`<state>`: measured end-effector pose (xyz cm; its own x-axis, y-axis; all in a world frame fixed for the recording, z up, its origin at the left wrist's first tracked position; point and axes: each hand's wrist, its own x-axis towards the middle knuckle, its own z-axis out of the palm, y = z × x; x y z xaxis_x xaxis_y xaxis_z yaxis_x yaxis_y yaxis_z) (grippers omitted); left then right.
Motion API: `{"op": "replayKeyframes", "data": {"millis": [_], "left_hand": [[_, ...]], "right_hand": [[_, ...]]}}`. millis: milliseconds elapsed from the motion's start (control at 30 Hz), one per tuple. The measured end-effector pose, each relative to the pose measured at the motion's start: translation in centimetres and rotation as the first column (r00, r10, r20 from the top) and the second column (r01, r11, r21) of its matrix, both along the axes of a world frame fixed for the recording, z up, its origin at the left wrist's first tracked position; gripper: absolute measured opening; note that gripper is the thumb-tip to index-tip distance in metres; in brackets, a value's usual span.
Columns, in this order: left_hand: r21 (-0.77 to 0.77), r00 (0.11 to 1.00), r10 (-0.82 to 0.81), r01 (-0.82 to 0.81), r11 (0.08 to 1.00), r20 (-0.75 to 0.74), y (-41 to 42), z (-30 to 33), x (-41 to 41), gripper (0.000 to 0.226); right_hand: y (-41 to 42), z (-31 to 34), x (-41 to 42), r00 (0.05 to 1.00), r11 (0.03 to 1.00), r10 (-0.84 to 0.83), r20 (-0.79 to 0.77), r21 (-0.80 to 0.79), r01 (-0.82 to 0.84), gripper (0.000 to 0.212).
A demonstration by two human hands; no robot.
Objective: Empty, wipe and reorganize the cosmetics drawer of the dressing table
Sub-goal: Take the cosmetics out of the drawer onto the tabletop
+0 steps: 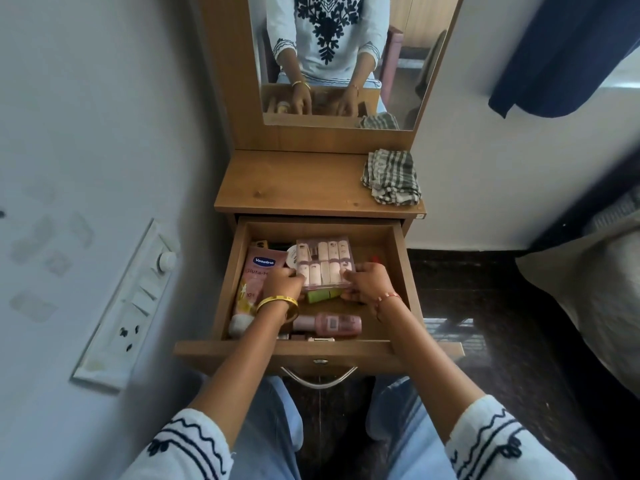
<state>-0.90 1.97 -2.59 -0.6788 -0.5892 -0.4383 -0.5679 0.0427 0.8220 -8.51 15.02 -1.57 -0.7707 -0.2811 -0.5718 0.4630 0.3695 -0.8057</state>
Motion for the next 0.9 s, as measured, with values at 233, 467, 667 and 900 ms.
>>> {"op": "replayKeyframes", "data": {"millis": [233, 467, 667, 900], "left_hand": [[0.052, 0.985, 0.069, -0.061, 0.997, -0.159, 0.0, 1.5, 2.8, 0.031], [0.036, 0.912, 0.134, -0.130, 0.991, -0.387, -1.2, 5.6, 1.7, 0.022], [-0.216, 0.963, 0.040, -0.099, 0.971, -0.266, -4.1, 7.3, -2.9, 0.031], [-0.402, 0.987, -0.085, 0.024, 0.915, -0.135, -5.5, 8.6, -6.5, 0.033]], "right_hand": [[1.0, 2.3, 1.6, 0.994, 0.994, 0.069, -0.087, -0.076, -0.075, 0.034], [-1.1, 6.0, 0.1, 0.953, 0.995, 0.042, -0.300, -0.078, -0.069, 0.027], [-5.0, 7.0, -3.9, 0.946, 0.998, 0.021, -0.324, 0.058, -0.003, 0.017], [-7.0, 8.3, -7.0, 0.878, 0.968, 0.116, -0.464, 0.253, 0.006, 0.037]]}}
